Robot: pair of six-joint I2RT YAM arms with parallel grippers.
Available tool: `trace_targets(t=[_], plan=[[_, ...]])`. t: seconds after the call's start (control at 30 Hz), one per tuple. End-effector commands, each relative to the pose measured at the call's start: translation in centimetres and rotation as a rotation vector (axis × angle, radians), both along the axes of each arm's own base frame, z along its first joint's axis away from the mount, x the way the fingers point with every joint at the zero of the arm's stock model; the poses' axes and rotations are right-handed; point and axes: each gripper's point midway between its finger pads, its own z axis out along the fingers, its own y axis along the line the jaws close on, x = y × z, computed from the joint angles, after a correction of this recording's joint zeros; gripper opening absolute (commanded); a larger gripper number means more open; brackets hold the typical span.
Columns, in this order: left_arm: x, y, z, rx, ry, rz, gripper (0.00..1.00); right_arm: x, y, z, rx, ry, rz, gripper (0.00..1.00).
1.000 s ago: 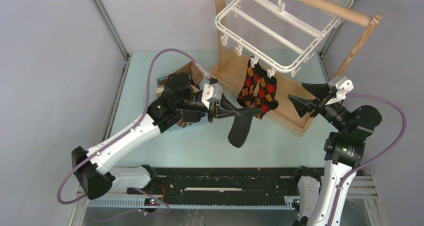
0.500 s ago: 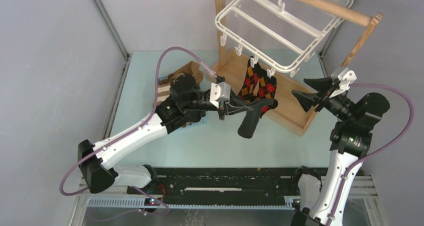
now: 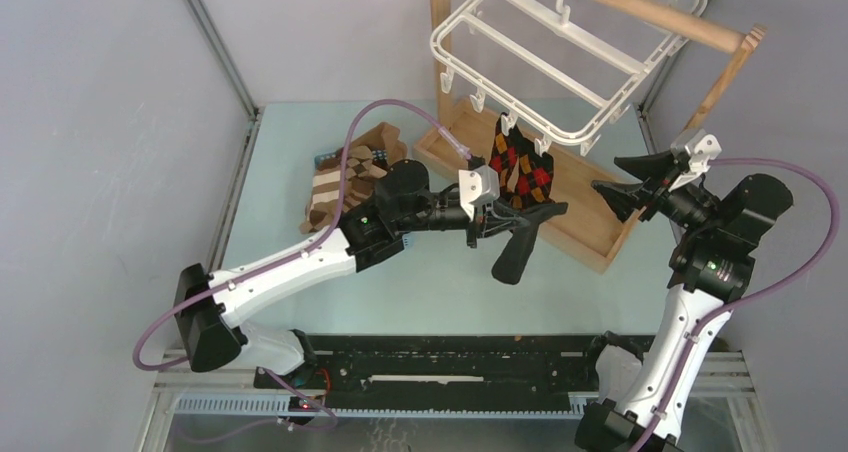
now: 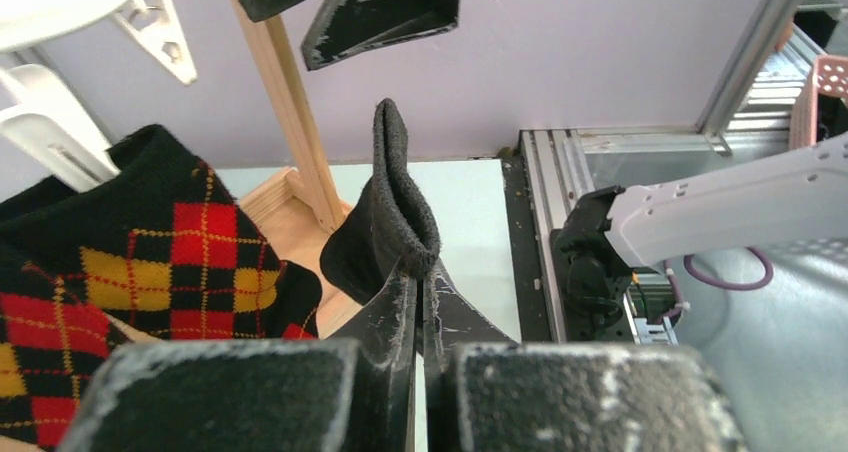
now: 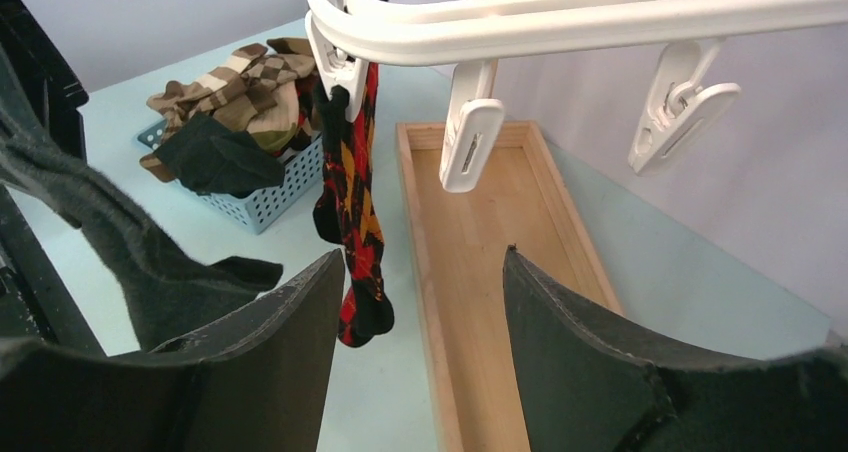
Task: Clip the socks to the hanger
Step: Pick up the sock from the bin.
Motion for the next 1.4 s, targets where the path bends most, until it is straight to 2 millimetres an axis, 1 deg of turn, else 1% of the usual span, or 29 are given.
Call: trace_targets(t=[0.0, 0.13, 0.3, 0.4, 0.5, 0.6, 0.7, 0.77, 0.87, 0.93, 1.1, 1.23, 1.3, 1.37], plan=[[1.2, -0.1, 4.5, -0.103, 0.005, 0.078, 0.00, -0.2, 0.4, 1.2, -0.046, -0.049, 0.020, 0.68], [1.5, -0.4, 4.7, -0.124, 0.036, 0.097, 0.00, -0.6, 1.2, 1.7, -0.041, -0.051, 0.035, 0.68], [2.0, -0.4, 4.5, -0.125, 0.048, 0.127, 0.00, 0.0, 2.5, 2.5, -0.034, -0.071, 0.024, 0.68], [2.1, -0.6, 4.7, -0.128, 0.055, 0.129, 0.00, 0.6, 2.4, 3.2, -0.014, -0.060, -0.025, 0.66], [2.1, -0.8, 4.5, -0.124, 0.056, 0.126, 0.00, 1.2, 1.6, 3.9, 0.021, -0.056, -0.084, 0.64], [2.0, -1.3, 4.2, -0.123, 0.059, 0.108, 0.00, 1.2, 1.1, 4.0, 0.019, -0.058, -0.124, 0.62], [2.2, -2.3, 4.3, -0.137, 0.070, 0.096, 0.00, 1.0, 1.1, 3.9, 0.006, -0.063, -0.115, 0.61], [2.7, -3.0, 4.2, -0.137, 0.067, 0.108, 0.00, 1.2, 1.2, 3.7, 0.022, -0.046, -0.102, 0.59], [4.2, -3.7, 4.4, -0.146, 0.066, 0.164, 0.00, 1.8, 1.1, 4.0, 0.053, -0.033, -0.101, 0.56], [5.2, -4.1, 4.2, -0.151, 0.070, 0.204, 0.00, 2.1, 1.3, 4.0, 0.050, -0.039, -0.091, 0.55], [6.7, -4.7, 3.9, -0.165, 0.083, 0.265, 0.00, 2.9, 2.0, 4.0, 0.041, -0.052, -0.081, 0.55], [7.8, -4.4, 3.7, -0.158, 0.085, 0.328, 0.00, 4.1, 2.0, 4.3, 0.071, -0.050, -0.099, 0.53], [8.5, -4.0, 3.2, -0.147, 0.085, 0.374, 0.00, 4.4, 2.0, 4.5, 0.080, -0.051, -0.113, 0.50], [9.1, -3.4, 3.0, -0.144, 0.080, 0.419, 0.00, 4.4, 2.0, 4.6, 0.088, -0.050, -0.116, 0.45]])
